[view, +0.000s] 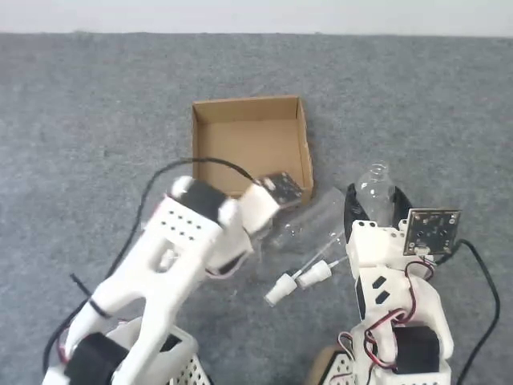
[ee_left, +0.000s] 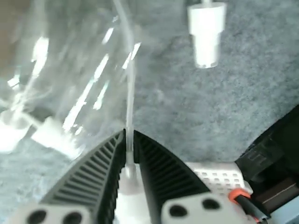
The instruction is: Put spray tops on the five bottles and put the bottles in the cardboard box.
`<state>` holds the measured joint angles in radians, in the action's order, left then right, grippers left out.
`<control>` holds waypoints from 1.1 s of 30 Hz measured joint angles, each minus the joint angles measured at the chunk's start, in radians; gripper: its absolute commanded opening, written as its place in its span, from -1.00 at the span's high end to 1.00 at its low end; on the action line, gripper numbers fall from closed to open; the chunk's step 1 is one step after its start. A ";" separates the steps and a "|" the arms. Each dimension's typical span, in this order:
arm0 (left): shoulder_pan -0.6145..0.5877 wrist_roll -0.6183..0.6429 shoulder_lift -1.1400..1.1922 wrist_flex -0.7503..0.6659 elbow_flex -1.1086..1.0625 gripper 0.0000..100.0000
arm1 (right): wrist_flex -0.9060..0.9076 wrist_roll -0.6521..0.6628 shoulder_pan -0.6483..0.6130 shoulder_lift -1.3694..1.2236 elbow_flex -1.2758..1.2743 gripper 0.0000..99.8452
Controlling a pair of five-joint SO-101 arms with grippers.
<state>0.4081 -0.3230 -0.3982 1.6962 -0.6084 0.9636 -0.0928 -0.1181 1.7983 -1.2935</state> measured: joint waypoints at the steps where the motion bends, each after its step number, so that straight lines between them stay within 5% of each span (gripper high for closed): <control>1: -0.028 -0.014 0.000 0.006 0.015 0.98 | 0.000 0.000 0.000 0.000 0.000 0.93; 23: -0.667 -0.084 0.000 0.015 0.230 0.98 | 0.000 0.000 0.000 0.000 0.000 0.93; 33: -1.013 -0.084 0.021 -0.115 0.230 0.98 | -0.097 0.000 0.000 0.000 -0.087 0.93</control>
<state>-0.6045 -0.4074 -0.3767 1.5812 -0.3782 0.8669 -0.0928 -0.1181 1.7983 -1.3809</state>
